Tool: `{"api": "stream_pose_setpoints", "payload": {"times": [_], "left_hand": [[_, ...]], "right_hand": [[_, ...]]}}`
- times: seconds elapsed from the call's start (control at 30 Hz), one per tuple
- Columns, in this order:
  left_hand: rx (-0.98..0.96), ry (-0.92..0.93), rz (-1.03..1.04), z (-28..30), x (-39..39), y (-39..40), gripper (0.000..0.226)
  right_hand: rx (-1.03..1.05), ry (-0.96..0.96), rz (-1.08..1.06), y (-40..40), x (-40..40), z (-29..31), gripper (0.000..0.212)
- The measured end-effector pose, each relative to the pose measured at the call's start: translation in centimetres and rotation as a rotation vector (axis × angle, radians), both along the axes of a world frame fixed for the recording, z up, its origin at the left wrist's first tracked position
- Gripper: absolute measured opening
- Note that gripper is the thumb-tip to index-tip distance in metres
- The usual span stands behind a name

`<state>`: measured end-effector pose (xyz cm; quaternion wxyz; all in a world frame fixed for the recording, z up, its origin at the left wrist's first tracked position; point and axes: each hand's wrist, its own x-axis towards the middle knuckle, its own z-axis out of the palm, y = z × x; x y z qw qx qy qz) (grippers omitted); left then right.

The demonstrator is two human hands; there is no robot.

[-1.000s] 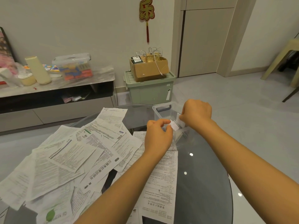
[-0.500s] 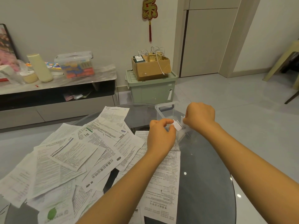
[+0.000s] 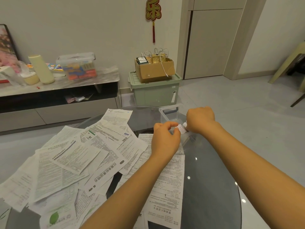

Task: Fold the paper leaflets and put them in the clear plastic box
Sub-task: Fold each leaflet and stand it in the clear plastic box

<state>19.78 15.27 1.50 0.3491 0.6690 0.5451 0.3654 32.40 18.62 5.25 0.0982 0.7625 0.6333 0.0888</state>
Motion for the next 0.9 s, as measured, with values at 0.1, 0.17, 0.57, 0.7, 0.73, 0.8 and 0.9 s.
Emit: {"api": "stream_pose_setpoints", "payload": {"times": [0.1,0.17,0.57,0.7,0.73,0.8,0.9], "left_hand": [[-0.004,0.001,-0.013,0.1,-0.1,-0.2,0.026],[-0.016,-0.003,-0.020,0.3,-0.3,-0.3,0.028],[-0.023,0.201,-0.074,3.2,-6.8,-8.3,0.026],[-0.093,0.531,-0.142,3.0,-10.6,-11.9,0.026],[-0.110,0.641,-0.157,2.9,-11.5,-12.9,0.026],[-0.147,0.809,-0.194,2.4,-13.0,-14.5,0.028],[-0.203,0.881,-0.281,1.3,-14.4,-16.0,0.032]], "right_hand": [[0.077,0.151,0.029,-0.3,0.5,0.1,0.005],[0.120,0.278,0.013,-0.7,0.6,0.1,0.017],[0.337,0.831,0.203,-11.7,-3.7,0.3,0.017],[0.261,0.838,0.317,-14.7,-6.0,-1.5,0.015],[0.230,0.844,0.345,-15.4,-6.5,-2.1,0.015],[0.173,0.859,0.398,-16.4,-7.4,-3.6,0.015],[0.076,0.875,0.439,-17.1,-7.9,-5.3,0.017]]}}
